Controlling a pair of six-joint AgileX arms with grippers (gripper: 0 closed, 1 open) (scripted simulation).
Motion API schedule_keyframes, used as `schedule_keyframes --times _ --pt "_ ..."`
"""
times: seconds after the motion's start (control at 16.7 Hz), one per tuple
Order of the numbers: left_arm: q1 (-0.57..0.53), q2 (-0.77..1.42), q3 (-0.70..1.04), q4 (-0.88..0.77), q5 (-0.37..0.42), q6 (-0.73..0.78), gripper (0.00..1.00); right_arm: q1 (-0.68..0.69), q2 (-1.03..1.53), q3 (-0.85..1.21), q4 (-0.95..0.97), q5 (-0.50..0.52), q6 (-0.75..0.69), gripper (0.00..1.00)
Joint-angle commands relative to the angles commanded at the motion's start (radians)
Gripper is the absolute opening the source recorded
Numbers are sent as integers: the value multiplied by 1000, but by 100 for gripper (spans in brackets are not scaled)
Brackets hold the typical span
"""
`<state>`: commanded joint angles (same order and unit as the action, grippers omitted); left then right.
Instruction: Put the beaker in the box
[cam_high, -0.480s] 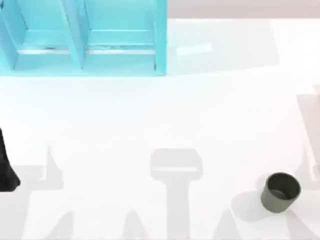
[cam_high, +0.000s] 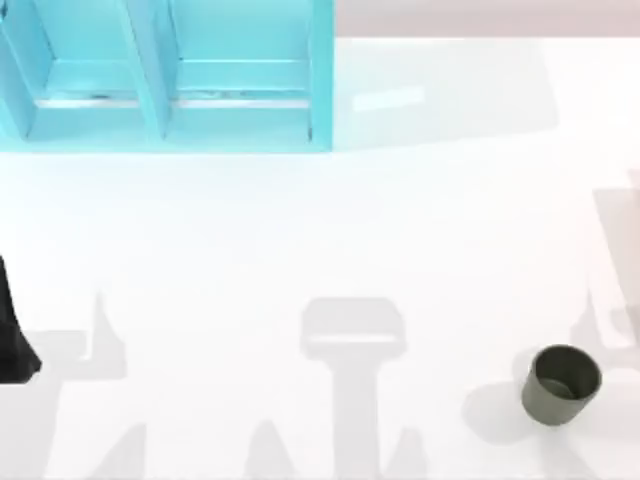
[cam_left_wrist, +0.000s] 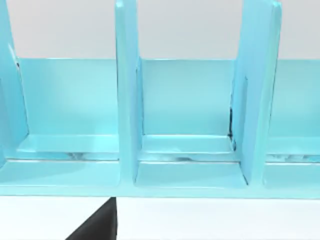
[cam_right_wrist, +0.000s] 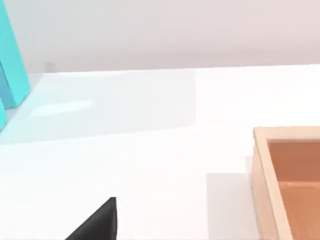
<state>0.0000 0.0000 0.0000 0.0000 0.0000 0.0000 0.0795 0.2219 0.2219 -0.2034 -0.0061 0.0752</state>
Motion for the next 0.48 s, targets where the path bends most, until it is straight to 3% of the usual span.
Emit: schedule_keyframes --times 0.48 --pt "0 0 0 0 0 0 100 178 774 550 -604 4 181 100"
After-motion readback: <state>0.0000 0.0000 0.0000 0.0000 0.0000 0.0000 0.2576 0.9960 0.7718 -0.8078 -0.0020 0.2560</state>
